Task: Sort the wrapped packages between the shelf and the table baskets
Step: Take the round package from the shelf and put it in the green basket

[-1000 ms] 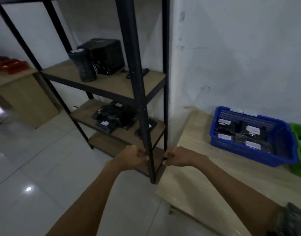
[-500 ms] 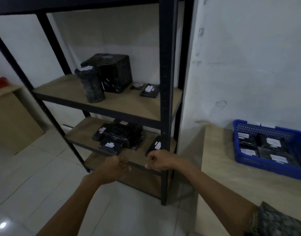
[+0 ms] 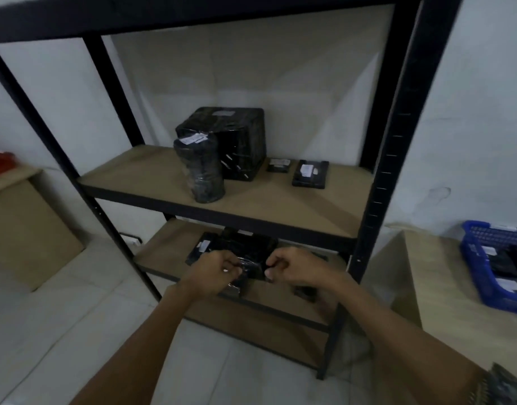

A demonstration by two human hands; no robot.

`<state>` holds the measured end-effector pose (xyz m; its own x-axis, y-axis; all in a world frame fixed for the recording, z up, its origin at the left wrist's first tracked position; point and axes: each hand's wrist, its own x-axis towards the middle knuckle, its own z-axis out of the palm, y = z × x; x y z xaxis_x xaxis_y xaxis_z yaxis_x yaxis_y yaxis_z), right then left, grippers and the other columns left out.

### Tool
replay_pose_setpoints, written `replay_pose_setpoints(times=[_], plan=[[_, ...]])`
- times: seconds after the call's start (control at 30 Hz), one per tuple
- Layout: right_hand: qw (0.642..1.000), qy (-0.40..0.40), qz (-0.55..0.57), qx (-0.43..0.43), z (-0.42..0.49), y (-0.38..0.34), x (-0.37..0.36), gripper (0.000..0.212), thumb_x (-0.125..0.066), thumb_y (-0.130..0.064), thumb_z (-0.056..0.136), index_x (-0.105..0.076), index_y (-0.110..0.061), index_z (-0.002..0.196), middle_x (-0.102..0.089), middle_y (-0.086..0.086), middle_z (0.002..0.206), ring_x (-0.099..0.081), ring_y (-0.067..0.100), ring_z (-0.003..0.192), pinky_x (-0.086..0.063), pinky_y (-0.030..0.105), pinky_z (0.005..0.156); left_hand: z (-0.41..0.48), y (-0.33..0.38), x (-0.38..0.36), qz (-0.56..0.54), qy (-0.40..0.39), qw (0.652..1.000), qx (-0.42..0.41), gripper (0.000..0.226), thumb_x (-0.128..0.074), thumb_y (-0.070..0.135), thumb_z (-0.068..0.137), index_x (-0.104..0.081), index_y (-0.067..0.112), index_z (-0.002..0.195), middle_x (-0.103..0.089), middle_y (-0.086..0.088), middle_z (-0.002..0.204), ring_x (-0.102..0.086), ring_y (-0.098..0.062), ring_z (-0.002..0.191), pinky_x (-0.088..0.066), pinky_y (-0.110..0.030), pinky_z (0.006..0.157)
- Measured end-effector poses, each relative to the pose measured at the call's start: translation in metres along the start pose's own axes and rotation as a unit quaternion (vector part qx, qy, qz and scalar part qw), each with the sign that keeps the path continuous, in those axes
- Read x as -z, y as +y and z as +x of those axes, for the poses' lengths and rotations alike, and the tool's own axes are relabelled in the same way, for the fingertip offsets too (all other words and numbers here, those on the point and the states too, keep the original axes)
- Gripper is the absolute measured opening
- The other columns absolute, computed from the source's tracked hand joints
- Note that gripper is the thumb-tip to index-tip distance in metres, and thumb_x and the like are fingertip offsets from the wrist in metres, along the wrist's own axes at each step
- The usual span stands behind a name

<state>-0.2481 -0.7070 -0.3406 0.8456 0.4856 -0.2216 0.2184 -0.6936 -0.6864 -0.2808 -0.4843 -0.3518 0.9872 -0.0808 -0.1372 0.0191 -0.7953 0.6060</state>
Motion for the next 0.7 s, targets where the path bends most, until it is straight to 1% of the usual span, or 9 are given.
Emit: replay_pose_setpoints(times=[0.07,0.13,0.2,0.3,0.4,0.47,0.53,0.6,0.7], plan=[[1.0,0.021,0.022,0.0,0.022,-0.009,0.008,0.024,-0.067,-0.038,0.085,-0.065,-0.024,0.104,-0.068,-0.003,0.09,-0.065,0.012,0.087,-0.052,0.029,0.082,0.012,-0.01,0.013,-0.004,0.011,1.0,0.006,0.004,-0.065,0.022,0.089,-0.064,0.023,0.093,-0.069,0.006,0.085,-0.064,-0.009,0.084,-0.048,-0.021,0.073],[0.998,0.039,0.053,0.008,0.043,-0.017,0.013,0.021,-0.069,-0.035,0.085,-0.066,-0.022,0.1,-0.07,0.003,0.089,-0.065,0.014,0.081,-0.053,0.034,0.081,0.024,-0.022,0.026,0.035,0.024,0.999,0.002,0.002,-0.064,0.023,0.09,-0.065,0.022,0.09,-0.07,0.002,0.084,-0.063,-0.009,0.079,-0.042,-0.013,0.063],[0.996,0.06,0.062,0.019,0.064,-0.026,0.018,0.018,-0.069,-0.035,0.084,-0.067,-0.021,0.096,-0.069,0.003,0.09,-0.062,0.012,0.078,-0.052,0.031,0.076,0.037,-0.031,0.043,0.053,0.068,0.996,0.004,0.008,-0.063,0.026,0.09,-0.067,0.019,0.088,-0.07,0.0,0.079,-0.059,-0.006,0.07,-0.037,-0.008,0.053],[0.991,0.098,0.085,0.034,0.092,-0.04,0.019,0.011,-0.071,-0.033,0.082,-0.068,-0.023,0.084,-0.066,-0.002,0.083,-0.055,0.006,0.069,-0.048,0.025,0.068,0.054,-0.041,0.065,0.07,0.116,0.991,0.005,0.012,-0.06,0.024,0.09,-0.067,0.019,0.082,-0.065,-0.002,0.069,-0.053,-0.005,0.059,-0.034,-0.013,0.048],[0.986,0.12,0.109,0.027,0.112,-0.054,0.015,0.013,-0.073,-0.029,0.081,-0.063,-0.025,0.075,-0.057,-0.009,0.069,-0.048,0.001,0.06,-0.042,0.016,0.059,0.066,-0.052,0.08,0.074,0.135,0.988,-0.006,0.022,-0.061,0.023,0.088,-0.056,0.028,0.067,-0.057,0.005,0.062,-0.05,-0.009,0.057,-0.035,-0.026,0.054],[0.983,0.132,0.126,0.026,0.125,-0.062,0.014,0.013,-0.074,-0.026,0.081,-0.062,-0.022,0.076,-0.053,-0.01,0.067,-0.046,0.001,0.059,-0.038,0.013,0.055,0.079,-0.064,0.091,0.053,0.165,0.985,-0.013,0.029,-0.062,0.018,0.086,-0.05,0.028,0.062,-0.058,0.007,0.066,-0.052,-0.011,0.061,-0.036,-0.026,0.058],[0.976,0.162,0.144,0.022,0.138,-0.07,0.011,0.015,-0.075,-0.025,0.079,-0.062,-0.019,0.079,-0.05,-0.009,0.065,-0.044,0.002,0.058,-0.038,0.015,0.056,0.094,-0.077,0.103,0.049,0.189,0.98,-0.027,0.022,-0.062,0.016,0.085,-0.056,0.022,0.065,-0.065,0.003,0.076,-0.058,-0.015,0.07,-0.041,-0.027,0.06],[0.965,0.201,0.171,0.011,0.152,-0.078,0.007,0.02,-0.077,-0.025,0.077,-0.061,-0.016,0.086,-0.046,-0.008,0.066,-0.043,0.004,0.059,-0.037,0.019,0.057,0.108,-0.087,0.114,0.062,0.212,0.974,-0.046,0.013,-0.06,0.017,0.084,-0.062,0.014,0.072,-0.065,-0.002,0.077,-0.061,-0.021,0.07,-0.046,-0.031,0.061],[0.948,0.241,0.209,0.0,0.168,-0.091,0.003,0.04,-0.08,-0.023,0.074,-0.054,-0.019,0.104,-0.049,-0.008,0.086,-0.047,0.005,0.075,-0.041,0.019,0.065,0.129,-0.1,0.129,0.075,0.233,0.967,-0.069,0.006,-0.062,0.013,0.082,-0.062,0.012,0.076,-0.059,-0.003,0.079,-0.058,-0.024,0.07,-0.043,-0.031,0.063]])
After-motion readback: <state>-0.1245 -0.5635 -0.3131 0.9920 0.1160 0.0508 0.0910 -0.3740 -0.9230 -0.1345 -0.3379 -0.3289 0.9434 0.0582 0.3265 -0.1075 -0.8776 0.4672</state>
